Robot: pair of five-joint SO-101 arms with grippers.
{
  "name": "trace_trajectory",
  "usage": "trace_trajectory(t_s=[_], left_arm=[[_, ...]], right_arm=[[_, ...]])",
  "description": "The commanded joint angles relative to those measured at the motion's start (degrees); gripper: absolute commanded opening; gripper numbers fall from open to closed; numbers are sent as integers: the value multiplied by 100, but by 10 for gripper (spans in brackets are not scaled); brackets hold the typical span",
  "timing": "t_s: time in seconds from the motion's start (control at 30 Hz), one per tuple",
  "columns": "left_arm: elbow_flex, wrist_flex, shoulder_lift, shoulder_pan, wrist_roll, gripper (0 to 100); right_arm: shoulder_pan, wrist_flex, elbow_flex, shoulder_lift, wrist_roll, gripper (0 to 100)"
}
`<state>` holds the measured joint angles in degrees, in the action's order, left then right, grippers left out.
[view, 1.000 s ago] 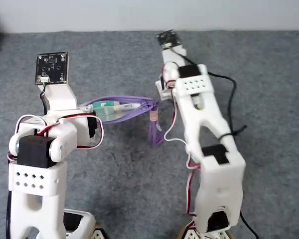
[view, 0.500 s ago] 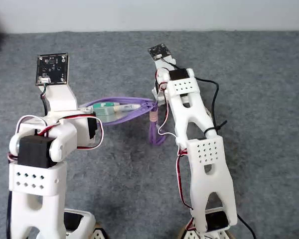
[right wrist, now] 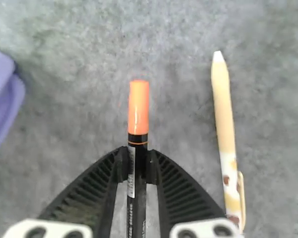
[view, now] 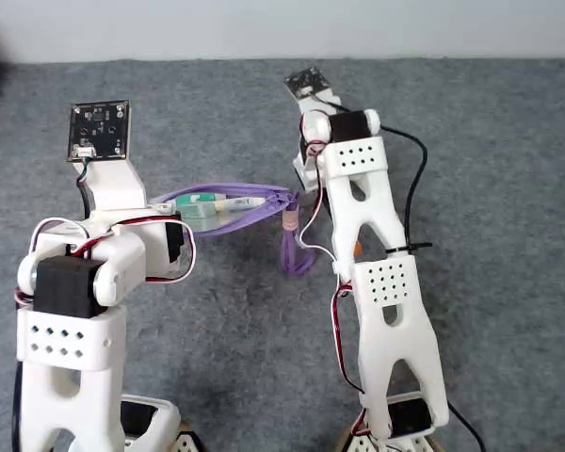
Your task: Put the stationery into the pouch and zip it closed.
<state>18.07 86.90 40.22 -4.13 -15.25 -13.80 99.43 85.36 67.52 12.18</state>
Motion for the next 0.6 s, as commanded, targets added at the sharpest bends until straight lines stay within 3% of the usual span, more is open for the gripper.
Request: trace_trajectory(t_s=[0.0, 0.27, 0.57], left_arm=[[-347, 18, 0, -53, -53, 12], [-347, 18, 18, -53, -53, 12], [-382, 290, 18, -53, -53, 12]], right_arm=[[48, 330, 651, -145, 44, 8], [66, 374, 1011, -462, -97, 8], [13, 365, -870, -2668, -800, 8]])
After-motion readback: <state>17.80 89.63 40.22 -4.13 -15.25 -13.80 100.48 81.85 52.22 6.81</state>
